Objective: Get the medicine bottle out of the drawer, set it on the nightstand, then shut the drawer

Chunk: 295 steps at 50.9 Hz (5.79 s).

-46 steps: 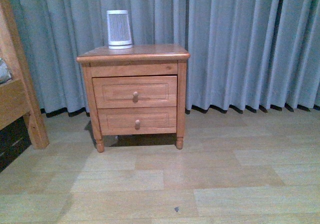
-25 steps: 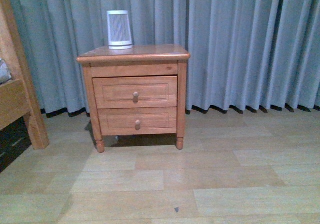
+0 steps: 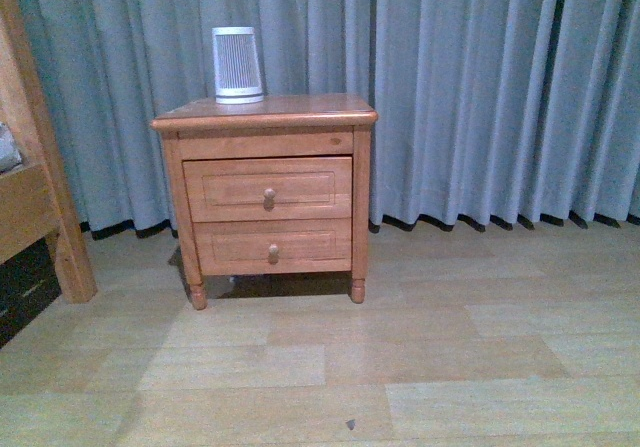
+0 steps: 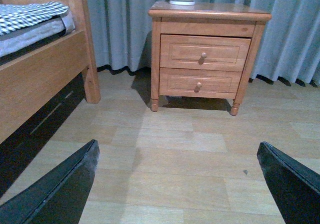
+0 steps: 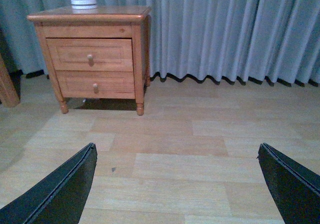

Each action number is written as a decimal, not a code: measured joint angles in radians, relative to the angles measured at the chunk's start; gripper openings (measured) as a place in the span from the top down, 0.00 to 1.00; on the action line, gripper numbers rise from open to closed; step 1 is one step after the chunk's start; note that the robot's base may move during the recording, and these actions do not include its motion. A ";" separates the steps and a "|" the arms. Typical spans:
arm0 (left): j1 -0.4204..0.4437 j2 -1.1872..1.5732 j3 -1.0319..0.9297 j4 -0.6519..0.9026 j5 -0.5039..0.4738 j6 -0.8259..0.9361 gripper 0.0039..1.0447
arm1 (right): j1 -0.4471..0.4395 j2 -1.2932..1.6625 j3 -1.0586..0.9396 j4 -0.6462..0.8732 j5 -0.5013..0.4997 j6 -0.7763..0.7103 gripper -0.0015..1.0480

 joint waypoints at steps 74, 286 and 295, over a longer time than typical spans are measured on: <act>0.000 0.000 0.000 0.000 0.000 0.000 0.06 | 0.000 0.000 0.000 0.000 0.001 0.000 0.07; -0.372 2.153 0.267 1.263 -0.147 -0.417 0.13 | 0.000 0.000 0.000 0.000 0.001 0.000 0.07; -0.213 1.761 0.245 0.969 -0.008 -0.342 0.06 | 0.000 0.000 0.000 0.000 0.001 0.000 0.07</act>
